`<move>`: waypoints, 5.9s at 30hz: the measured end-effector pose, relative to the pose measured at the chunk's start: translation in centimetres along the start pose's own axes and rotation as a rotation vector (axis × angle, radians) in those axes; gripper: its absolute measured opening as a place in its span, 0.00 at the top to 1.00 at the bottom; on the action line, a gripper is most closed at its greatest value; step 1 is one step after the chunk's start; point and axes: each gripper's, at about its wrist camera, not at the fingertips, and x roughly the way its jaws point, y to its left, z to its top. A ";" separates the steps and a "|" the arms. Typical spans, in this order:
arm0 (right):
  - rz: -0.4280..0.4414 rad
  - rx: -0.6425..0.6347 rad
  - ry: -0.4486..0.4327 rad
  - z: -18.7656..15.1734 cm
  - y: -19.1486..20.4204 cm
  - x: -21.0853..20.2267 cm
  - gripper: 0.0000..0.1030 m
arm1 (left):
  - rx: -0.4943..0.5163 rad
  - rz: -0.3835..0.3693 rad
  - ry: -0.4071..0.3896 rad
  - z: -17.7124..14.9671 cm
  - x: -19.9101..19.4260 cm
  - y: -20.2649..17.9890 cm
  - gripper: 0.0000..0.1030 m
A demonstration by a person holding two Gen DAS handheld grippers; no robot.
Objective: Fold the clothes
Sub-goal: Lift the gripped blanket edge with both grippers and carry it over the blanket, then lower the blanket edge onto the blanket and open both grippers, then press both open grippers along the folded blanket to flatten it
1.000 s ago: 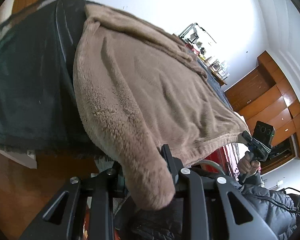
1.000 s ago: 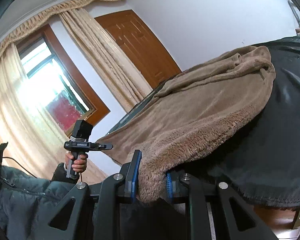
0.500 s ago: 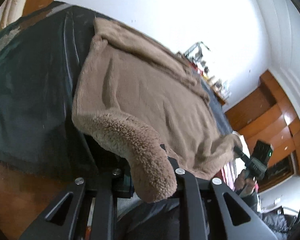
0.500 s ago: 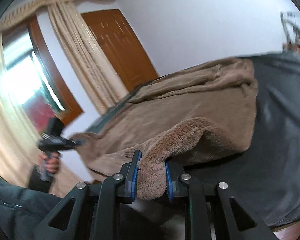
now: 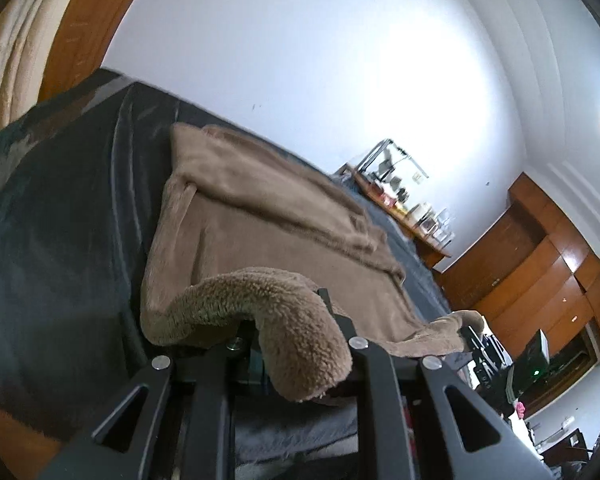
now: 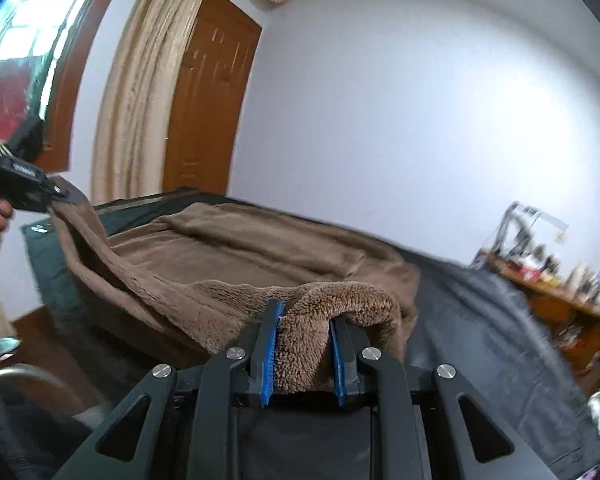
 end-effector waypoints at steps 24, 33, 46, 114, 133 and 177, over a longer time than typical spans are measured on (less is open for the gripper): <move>-0.158 0.011 -0.065 7.3 -4.3 7.7 0.77 | 0.099 0.063 -0.135 10.2 6.2 -3.1 0.81; -0.139 0.077 -0.036 11.7 -7.1 13.0 0.77 | 0.092 0.097 -0.113 15.1 9.8 -2.7 0.81; -0.143 0.163 0.023 15.4 -10.9 23.0 0.77 | 0.019 0.127 -0.109 23.8 17.1 0.2 0.81; 0.126 0.059 0.573 10.7 -9.6 47.8 0.18 | 0.026 0.472 0.231 25.4 36.3 8.3 0.22; 0.022 0.223 0.592 8.3 -13.6 49.0 0.18 | -0.138 0.475 0.133 25.7 33.6 12.7 0.18; 0.026 0.150 0.605 11.9 -5.5 53.2 0.16 | 0.291 0.687 0.309 25.3 40.6 6.4 0.09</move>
